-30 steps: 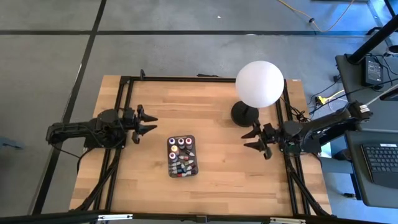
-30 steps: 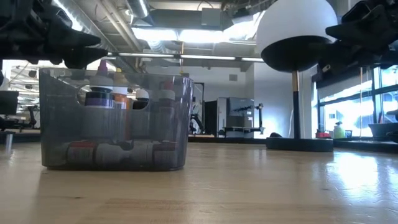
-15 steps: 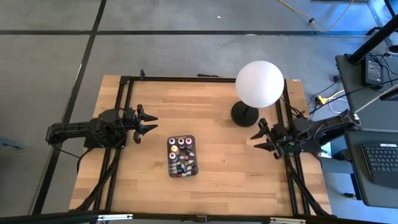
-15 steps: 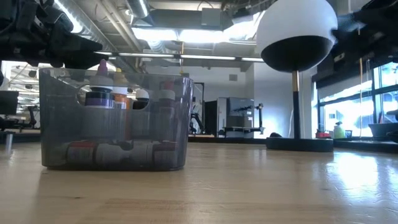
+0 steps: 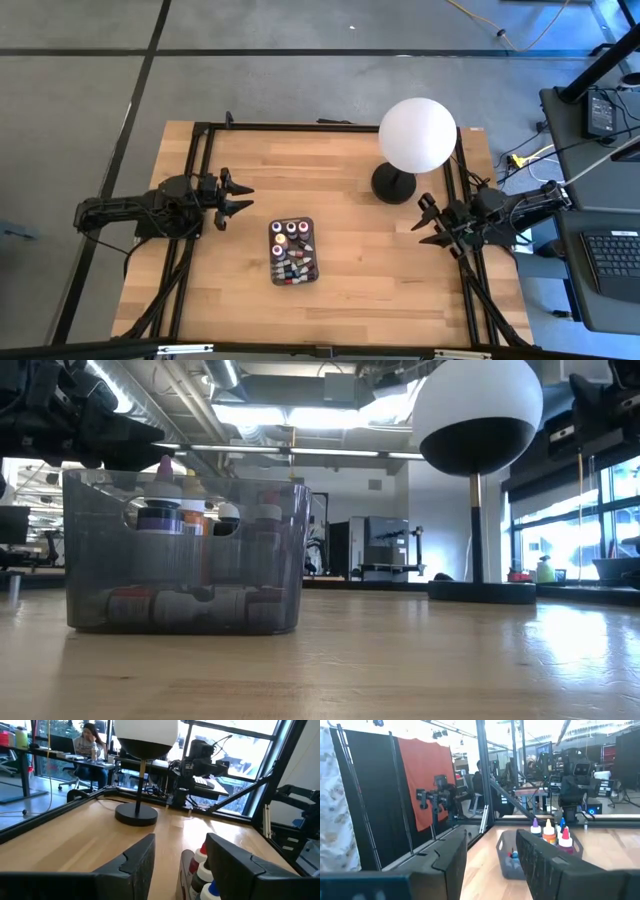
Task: Pick & Place food coloring
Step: Return to Home Position
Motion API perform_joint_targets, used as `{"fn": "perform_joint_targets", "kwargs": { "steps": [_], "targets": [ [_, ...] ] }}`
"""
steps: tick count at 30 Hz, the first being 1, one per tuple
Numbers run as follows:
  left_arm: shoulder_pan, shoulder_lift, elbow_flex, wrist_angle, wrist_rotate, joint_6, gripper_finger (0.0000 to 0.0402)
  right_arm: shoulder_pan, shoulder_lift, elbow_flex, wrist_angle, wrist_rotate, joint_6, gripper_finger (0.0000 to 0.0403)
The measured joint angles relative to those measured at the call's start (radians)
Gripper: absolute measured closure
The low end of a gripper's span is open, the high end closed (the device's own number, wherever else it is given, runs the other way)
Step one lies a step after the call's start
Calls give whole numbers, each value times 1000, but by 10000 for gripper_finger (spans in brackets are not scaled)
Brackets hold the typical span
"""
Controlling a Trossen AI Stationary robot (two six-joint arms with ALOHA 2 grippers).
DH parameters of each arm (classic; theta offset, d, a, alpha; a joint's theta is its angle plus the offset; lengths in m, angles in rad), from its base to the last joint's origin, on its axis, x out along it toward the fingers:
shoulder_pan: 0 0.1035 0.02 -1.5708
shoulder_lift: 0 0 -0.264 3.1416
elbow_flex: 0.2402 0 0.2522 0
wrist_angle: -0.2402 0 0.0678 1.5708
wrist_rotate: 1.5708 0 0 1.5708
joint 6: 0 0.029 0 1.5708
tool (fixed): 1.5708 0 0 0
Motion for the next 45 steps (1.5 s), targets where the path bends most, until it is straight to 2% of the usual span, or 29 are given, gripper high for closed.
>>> {"fn": "perform_joint_targets", "kwargs": {
  "steps": [8,45],
  "targets": [
    [0,0,0,0,0,0,229,0,0,0,-45,0,1,230],
    [0,0,0,0,0,0,231,0,1,0,-42,1,1,230]
  ]
}}
